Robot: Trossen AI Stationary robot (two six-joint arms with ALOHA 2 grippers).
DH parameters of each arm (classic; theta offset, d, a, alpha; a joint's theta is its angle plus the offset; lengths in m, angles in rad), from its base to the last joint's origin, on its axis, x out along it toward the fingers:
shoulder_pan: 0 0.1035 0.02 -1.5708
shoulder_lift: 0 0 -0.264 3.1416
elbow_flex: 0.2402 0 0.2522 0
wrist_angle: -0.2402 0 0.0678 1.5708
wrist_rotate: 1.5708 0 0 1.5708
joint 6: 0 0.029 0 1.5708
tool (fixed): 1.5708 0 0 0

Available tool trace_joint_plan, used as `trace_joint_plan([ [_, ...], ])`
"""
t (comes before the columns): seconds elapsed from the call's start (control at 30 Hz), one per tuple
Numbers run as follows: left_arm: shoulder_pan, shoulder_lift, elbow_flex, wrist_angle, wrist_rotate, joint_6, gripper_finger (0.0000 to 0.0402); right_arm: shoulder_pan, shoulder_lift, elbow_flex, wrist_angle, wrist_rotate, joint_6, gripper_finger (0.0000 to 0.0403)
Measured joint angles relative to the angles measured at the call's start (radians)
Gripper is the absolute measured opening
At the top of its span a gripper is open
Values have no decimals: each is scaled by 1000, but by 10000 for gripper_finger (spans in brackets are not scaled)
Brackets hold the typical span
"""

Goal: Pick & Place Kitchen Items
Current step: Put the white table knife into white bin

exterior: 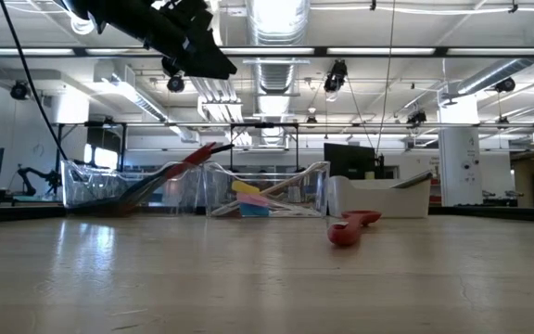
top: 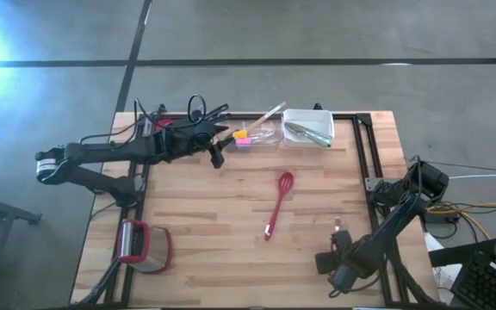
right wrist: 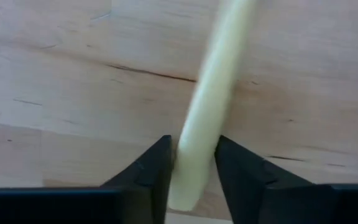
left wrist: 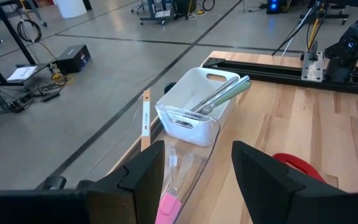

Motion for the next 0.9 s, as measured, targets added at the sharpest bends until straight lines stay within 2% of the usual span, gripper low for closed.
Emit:
trace_joint_plan([
  [0.17,0,0,0,0,0,-2,193,0,2,4,-12,-3,-16,61],
  [0.3,0,0,0,0,0,-8,193,0,6,27,-65,6,-21,61],
  [0.53,0,0,0,0,0,-8,193,-2,-35,154,-323,14,-65,61],
  [0.63,1,0,0,0,0,-8,193,-9,-78,220,-449,57,-106,61],
  [0.9,1,0,0,0,0,-8,193,-140,-249,285,-778,67,-375,61],
])
